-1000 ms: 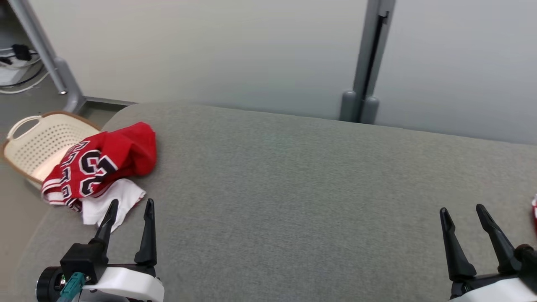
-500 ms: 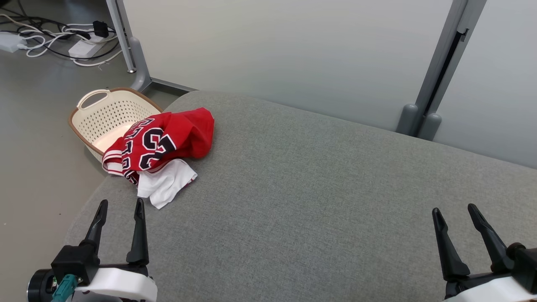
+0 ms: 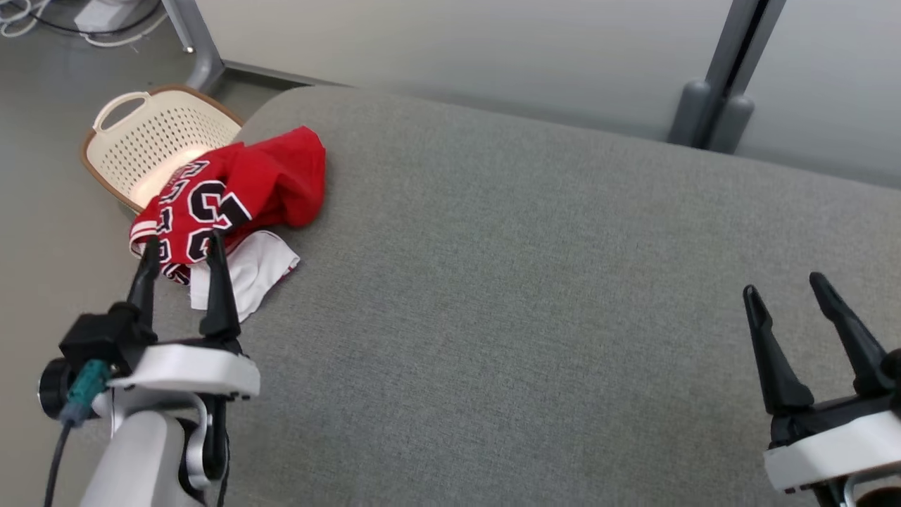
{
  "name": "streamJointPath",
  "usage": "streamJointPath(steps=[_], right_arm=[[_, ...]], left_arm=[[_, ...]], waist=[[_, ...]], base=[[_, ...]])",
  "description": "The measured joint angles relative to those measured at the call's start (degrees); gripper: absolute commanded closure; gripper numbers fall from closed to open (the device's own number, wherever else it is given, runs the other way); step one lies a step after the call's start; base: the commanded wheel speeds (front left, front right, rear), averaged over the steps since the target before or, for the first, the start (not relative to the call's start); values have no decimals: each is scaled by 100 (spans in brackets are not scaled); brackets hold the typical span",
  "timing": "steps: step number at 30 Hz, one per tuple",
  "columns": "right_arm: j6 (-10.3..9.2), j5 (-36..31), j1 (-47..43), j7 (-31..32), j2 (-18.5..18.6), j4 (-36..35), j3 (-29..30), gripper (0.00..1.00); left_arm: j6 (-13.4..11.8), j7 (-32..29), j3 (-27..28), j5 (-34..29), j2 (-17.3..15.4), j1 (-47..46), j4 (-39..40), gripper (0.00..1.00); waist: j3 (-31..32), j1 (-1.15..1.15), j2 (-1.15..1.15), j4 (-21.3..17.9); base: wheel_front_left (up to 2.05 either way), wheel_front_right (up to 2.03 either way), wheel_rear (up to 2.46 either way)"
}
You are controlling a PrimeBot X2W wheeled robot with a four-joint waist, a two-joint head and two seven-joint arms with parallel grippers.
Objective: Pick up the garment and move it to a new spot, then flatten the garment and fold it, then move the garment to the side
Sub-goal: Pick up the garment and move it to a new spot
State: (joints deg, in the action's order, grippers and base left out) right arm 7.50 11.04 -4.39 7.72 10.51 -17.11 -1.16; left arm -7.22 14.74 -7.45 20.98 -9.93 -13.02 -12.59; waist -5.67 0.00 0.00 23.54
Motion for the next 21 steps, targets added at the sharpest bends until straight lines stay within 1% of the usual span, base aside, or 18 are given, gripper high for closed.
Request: streamJointPath(steps=[4, 6, 8, 11, 16, 18, 19, 20, 21], right_arm=[[0, -33, 342, 169, 188, -252, 22, 0], [-1, -44, 478, 230, 246, -318, 38, 0], [0, -49, 607, 238, 285, -376, 55, 0], [0, -48, 771, 245, 336, -371, 18, 0], [0, -29, 898, 229, 345, -335, 41, 0], [0, -5, 907, 205, 343, -326, 66, 0], [0, -5, 909, 202, 339, -322, 70, 0], [0, -4, 911, 200, 338, -316, 77, 0], [0, 13, 918, 185, 336, -312, 86, 0]], left_arm=[[158, 24, 231, 144, 51, -818, -649, 0], [292, 25, 322, 194, 36, -1248, -1113, 0], [423, 33, 447, 270, -13, -1666, -1657, 0], [567, 34, 601, 304, -175, -2189, -2558, 0], [691, 34, 740, 325, -387, -2747, -3761, 0], [789, 34, 776, 387, -414, -2916, -4102, 0], [822, 34, 784, 389, -427, -2999, -4234, 2], [836, 34, 808, 389, -448, -3067, -4299, 61], [865, 34, 831, 379, -480, -3124, -4321, 100]], waist=[[-594, 0, 0, -144], [-904, 0, 0, -219], [-1202, 0, 0, -295], [-1612, 0, 0, -418], [-2064, 0, 0, -647], [-2165, 0, 0, -720], [-2203, 0, 0, -742], [-2232, 0, 0, -758], [-2250, 0, 0, -764]], base=[[0, 0, 0], [0, 0, 0], [0, 0, 0], [0, 0, 0], [0, 0, 0], [0, 0, 0], [0, 0, 0], [0, 0, 0], [0, 0, 0]])
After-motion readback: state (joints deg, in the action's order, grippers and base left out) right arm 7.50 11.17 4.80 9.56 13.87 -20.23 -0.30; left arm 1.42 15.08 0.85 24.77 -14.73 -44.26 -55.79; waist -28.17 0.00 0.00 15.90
